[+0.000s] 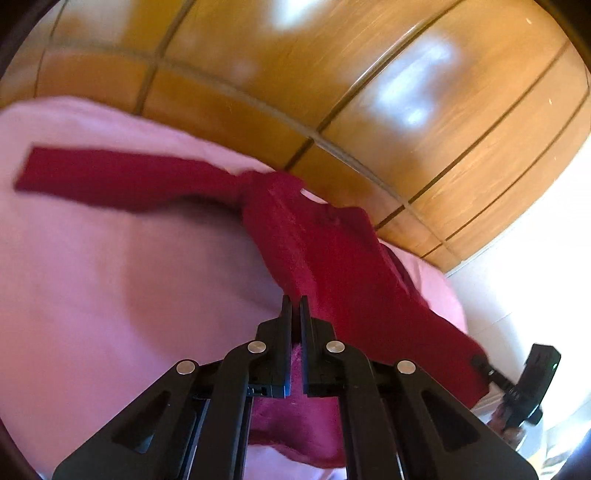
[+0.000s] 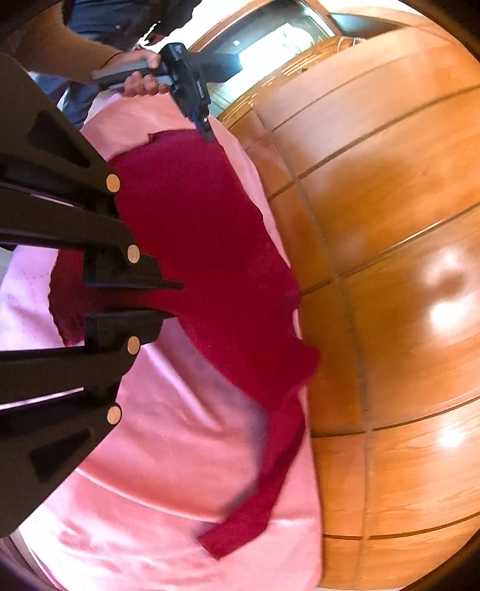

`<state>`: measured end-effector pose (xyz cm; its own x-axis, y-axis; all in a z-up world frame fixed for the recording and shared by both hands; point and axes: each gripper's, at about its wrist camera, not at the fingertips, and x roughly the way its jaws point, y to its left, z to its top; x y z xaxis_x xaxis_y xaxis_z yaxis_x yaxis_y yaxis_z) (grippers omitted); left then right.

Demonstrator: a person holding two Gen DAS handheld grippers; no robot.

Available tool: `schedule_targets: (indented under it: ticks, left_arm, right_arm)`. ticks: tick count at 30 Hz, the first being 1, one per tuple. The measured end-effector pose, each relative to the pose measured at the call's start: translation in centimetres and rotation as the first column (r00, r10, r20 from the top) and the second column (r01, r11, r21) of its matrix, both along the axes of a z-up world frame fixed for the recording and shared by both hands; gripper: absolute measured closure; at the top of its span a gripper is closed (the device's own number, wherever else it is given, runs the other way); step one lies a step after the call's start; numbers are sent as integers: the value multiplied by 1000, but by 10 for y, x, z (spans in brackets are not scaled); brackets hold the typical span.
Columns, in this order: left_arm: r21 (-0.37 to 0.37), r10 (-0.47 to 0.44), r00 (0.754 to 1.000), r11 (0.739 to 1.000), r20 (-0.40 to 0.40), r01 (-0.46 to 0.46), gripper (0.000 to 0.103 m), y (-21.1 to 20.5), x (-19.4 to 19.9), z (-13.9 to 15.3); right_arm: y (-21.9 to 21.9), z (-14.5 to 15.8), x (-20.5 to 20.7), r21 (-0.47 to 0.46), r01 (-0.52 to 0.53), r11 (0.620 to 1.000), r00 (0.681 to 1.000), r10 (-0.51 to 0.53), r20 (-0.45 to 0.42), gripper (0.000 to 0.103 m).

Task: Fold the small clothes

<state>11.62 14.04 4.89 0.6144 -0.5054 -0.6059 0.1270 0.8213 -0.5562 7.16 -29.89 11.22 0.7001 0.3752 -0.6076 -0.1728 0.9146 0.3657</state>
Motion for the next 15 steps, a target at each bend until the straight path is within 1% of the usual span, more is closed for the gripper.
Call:
schedule_targets:
  ticks: [1, 2, 3, 4, 5, 6, 7, 8, 9, 10, 12, 13, 14, 15]
  left_arm:
    - [11, -14, 1000, 1000, -12, 14, 101, 6, -6, 0]
    - [0, -25, 1000, 1000, -16, 25, 101, 11, -12, -4]
    - [-5, -18, 1000, 1000, -13, 18, 101, 17, -18, -9]
    - [13, 1, 1000, 1000, -21, -1, 95, 24, -25, -18]
    - [18, 4, 999, 1000, -38, -3, 88, 31, -28, -28]
    - [12, 17, 998, 1000, -61, -16, 69, 37, -32, -39]
    - [12, 64, 993, 998, -98, -63, 59, 46, -37, -54]
    - [9, 89, 989, 996, -119, -89, 59, 51, -40, -66]
    - [-6, 95, 986, 995, -140, -97, 59, 57, -43, -77]
    - [-42, 94, 980, 994, -178, -103, 59, 61, -47, -92]
    - [-69, 93, 974, 992, -204, -109, 59, 61, -52, -107]
    - [-60, 93, 971, 992, -219, -108, 59, 60, -52, -116]
    - [-59, 86, 970, 993, -229, -102, 59, 54, -52, -122]
    - [-75, 66, 970, 994, -236, -85, 59, 49, -52, -127]
  right_arm:
    - [-3, -8, -4, -12, 12, 1000, 1000, -12, -18, 96]
    - [-7, -20, -6, -20, 28, 999, 998, -29, -47, 96]
    - [-11, -30, -3, -22, 43, 999, 996, -44, -73, 96]
    - [-18, -48, -3, -24, 70, 997, 990, -73, -118, 96]
    - [-23, -64, -2, -25, 94, 995, 983, -96, -159, 96]
    - [-28, -78, -3, -18, 110, 994, 974, -111, -198, 96]
    - [-32, -94, -3, -9, 126, 992, 962, -125, -244, 95]
    - [-38, -106, -2, -6, 142, 990, 953, -138, -271, 95]
    - [-42, -121, -4, -1, 156, 988, 941, -149, -303, 94]
    - [-41, -126, -5, 1, 164, 986, 937, -156, -314, 89]
    - [-46, -139, -1, 19, 191, 981, 925, -173, -338, 77]
    - [-50, -145, -1, 28, 204, 979, 922, -182, -343, 64]
    - [-48, -150, 10, 29, 214, 976, 918, -191, -347, 63]
    - [-49, -153, 13, 26, 217, 976, 918, -195, -345, 63]
